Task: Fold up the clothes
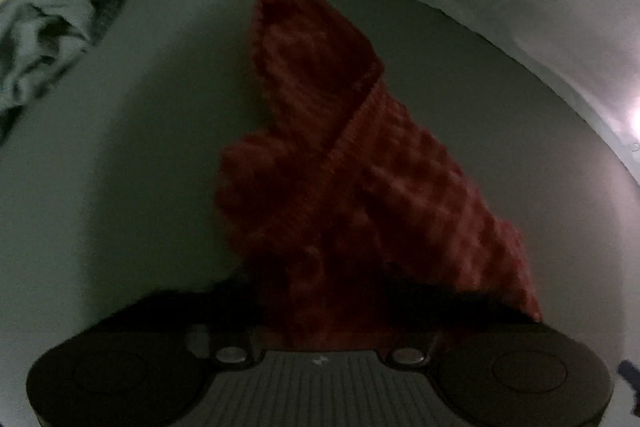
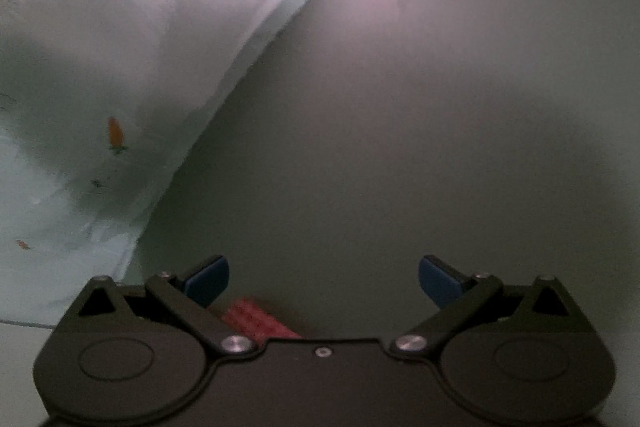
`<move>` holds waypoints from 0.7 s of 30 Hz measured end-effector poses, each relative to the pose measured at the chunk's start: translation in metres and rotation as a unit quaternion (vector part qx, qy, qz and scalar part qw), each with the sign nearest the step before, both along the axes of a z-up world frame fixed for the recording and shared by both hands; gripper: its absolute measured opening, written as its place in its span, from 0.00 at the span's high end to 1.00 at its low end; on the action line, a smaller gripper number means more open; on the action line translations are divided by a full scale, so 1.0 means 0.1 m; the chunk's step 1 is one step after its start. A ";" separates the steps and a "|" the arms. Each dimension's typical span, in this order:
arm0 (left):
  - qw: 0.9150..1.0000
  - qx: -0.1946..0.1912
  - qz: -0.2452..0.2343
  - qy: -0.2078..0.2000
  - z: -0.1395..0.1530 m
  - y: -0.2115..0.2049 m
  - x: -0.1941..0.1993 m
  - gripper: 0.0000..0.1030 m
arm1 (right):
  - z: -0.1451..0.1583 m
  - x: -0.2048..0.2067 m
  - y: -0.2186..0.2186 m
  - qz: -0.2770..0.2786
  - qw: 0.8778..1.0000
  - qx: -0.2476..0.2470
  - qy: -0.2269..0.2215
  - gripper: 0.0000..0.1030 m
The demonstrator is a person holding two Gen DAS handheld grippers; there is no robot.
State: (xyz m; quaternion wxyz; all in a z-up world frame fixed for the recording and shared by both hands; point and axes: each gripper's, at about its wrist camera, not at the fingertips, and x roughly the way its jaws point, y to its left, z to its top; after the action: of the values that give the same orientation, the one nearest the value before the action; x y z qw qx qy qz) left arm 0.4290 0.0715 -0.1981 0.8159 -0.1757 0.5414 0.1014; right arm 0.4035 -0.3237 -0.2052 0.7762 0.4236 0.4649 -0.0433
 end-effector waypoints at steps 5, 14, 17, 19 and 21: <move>0.997 -0.046 -0.039 -0.051 0.17 -0.16 0.19 0.99 | -0.18 0.07 -0.13 -0.027 0.999 -0.003 0.029 0.01; 0.962 -0.080 -0.166 -0.202 0.94 -0.96 0.98 0.62 | -0.10 0.11 -0.25 -0.044 0.999 -0.018 0.012 0.01; 0.950 -0.043 -0.185 -0.249 1.14 -1.02 0.98 0.27 | 0.01 0.07 -0.20 -0.032 0.999 -0.031 -0.010 0.01; 0.957 -0.021 -0.168 -0.236 1.07 -0.88 0.87 0.25 | 0.06 0.05 -0.14 -0.019 0.999 -0.037 -0.023 0.01; 0.967 -0.001 -0.144 -0.209 0.93 -0.69 0.74 0.24 | 0.07 0.05 -0.04 -0.001 0.999 -0.039 -0.033 0.02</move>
State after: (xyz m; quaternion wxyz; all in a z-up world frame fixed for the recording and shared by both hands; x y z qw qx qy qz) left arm 0.5034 0.0024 -0.1047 0.9166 -0.1137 0.3790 -0.0567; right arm 0.4086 -0.3273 -0.1980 0.8068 0.3945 0.4371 -0.0480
